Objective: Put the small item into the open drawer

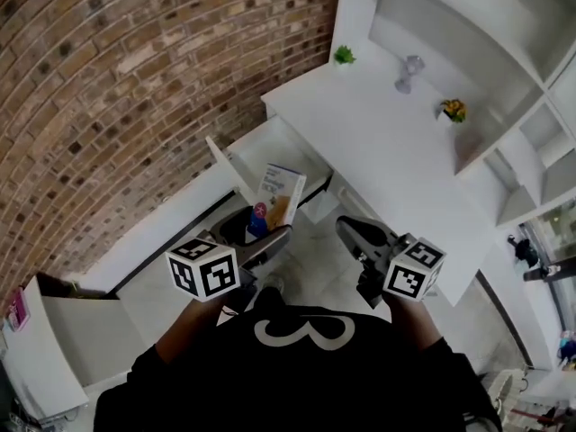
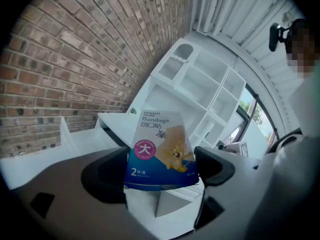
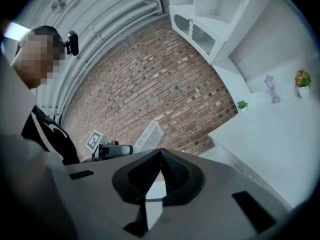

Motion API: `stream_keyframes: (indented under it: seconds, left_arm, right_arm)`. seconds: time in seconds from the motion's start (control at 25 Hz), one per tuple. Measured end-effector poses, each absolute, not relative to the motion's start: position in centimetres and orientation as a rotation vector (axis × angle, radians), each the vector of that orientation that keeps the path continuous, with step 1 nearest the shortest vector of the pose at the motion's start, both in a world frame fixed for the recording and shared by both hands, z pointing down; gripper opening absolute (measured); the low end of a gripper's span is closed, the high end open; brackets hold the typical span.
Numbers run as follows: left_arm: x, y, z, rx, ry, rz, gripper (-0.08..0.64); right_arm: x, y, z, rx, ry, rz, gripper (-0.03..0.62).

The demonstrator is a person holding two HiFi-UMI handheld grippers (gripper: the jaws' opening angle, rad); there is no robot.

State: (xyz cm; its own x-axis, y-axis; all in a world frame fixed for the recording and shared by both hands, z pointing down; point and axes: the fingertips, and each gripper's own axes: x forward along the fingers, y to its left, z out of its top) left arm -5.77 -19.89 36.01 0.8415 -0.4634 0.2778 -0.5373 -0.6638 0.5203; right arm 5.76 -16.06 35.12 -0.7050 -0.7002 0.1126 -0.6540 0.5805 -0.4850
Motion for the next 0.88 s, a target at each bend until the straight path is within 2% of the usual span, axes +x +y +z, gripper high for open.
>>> stream_keyframes:
  seconds: [0.48, 0.88]
  left_arm:
    - [-5.1, -33.7, 39.6, 2.460, -0.563, 0.372, 0.422]
    - [-2.9, -39.1, 46.3, 2.480, -0.449, 0.650, 0.422]
  right_arm:
    - [6.0, -26.9, 36.7, -1.361, 2.548, -0.796, 0.011]
    - [8.1, -30.4, 38.9, -1.487, 2.419, -0.826, 0.011]
